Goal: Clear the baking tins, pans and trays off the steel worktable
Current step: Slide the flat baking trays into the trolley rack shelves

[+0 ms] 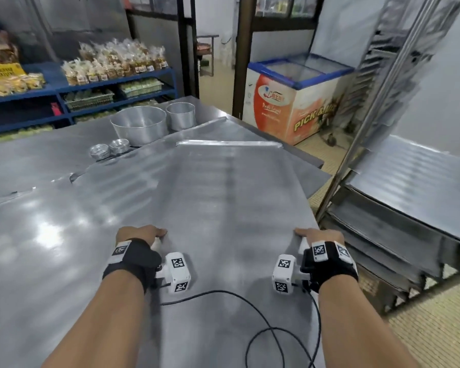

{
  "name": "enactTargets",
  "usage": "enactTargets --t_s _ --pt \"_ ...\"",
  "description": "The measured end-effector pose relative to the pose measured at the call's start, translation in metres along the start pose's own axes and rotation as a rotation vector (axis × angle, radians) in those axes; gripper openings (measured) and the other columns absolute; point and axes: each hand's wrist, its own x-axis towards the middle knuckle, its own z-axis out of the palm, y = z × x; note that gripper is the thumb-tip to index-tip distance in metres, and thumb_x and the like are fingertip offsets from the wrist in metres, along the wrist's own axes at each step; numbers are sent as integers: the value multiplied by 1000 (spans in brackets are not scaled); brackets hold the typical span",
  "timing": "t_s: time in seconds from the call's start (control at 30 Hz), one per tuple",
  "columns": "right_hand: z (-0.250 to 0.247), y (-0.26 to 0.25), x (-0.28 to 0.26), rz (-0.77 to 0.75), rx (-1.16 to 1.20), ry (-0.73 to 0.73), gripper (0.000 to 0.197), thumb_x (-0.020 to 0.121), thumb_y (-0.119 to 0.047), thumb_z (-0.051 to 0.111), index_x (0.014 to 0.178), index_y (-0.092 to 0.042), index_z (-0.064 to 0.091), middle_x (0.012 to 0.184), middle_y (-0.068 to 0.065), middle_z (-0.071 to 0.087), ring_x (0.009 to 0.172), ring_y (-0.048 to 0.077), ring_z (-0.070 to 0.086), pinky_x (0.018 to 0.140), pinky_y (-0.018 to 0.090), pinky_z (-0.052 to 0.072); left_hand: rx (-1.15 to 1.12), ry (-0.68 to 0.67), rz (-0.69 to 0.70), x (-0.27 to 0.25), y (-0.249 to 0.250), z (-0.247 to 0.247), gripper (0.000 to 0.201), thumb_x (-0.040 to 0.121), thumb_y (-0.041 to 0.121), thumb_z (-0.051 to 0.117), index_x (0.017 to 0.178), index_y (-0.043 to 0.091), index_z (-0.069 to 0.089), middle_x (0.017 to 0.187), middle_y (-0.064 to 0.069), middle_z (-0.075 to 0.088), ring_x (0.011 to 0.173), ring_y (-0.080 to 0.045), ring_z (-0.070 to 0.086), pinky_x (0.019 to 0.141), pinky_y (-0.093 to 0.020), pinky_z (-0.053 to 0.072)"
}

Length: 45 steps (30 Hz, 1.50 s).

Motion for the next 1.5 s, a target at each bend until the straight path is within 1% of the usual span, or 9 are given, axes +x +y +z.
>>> enactTargets --t_s 0.13,0.47,0.63,0.83,0.97,1.13,1.2,1.33,1.5 --pt "-32 32 -20 19 71 100 50 68 -28 87 107 -2 69 99 18 72 84 35 69 80 41 58 12 -96 45 -12 2 11 69 46 21 95 101 -5 63 94 -20 71 80 -38 71 83 -53 57" --pt "-131 115 -81 37 254 338 42 71 -25 84 83 8 61 83 13 66 78 30 65 81 37 56 121 -292 213 -72 -12 63 85 35 34 95 106 -3 66 107 -15 72 94 -34 71 83 -43 57" --pt "-172 152 -114 98 316 406 33 60 -20 85 75 3 68 75 12 70 68 29 67 70 41 60 156 -370 250 -131 -20 73 52 57 27 93 97 0 73 92 -10 73 69 -21 67 71 -30 53" --pt "-213 190 -126 141 380 461 33 56 -18 85 78 -2 67 78 14 72 69 32 69 69 43 61 89 -454 255 -103 -37 148 94 7 28 86 95 0 73 85 -13 76 81 -28 75 79 -54 58" --pt "-238 205 -117 162 354 457 28 73 -18 83 83 2 67 75 11 66 56 22 55 53 23 43 160 -492 303 -164 -27 146 59 34 23 93 84 0 72 81 -12 76 81 -28 75 80 -49 60" --pt "-260 214 -89 162 347 449 46 81 -28 78 117 -1 67 107 15 68 84 25 58 78 34 50 162 -547 325 -184 -12 188 44 43 14 92 78 2 67 71 -12 74 68 -26 70 78 -44 59" --pt "-266 211 -76 175 340 472 42 81 -27 78 110 2 69 108 17 70 89 30 67 78 33 52 207 -547 359 -191 -1 205 42 46 14 92 78 1 69 70 -11 72 63 -24 66 74 -42 59" --pt "-273 193 -45 221 401 553 34 76 -21 83 83 6 64 62 6 60 57 23 61 49 23 43 276 -550 427 -195 26 247 30 65 9 89 80 -1 65 85 -11 68 72 -24 59 70 -33 48" --pt "-278 170 0 274 443 569 36 72 -20 85 65 -2 54 66 9 62 60 27 63 58 30 52 393 -558 531 -189 61 296 50 69 23 87 108 -2 69 112 -19 69 97 -31 66 80 -36 52"
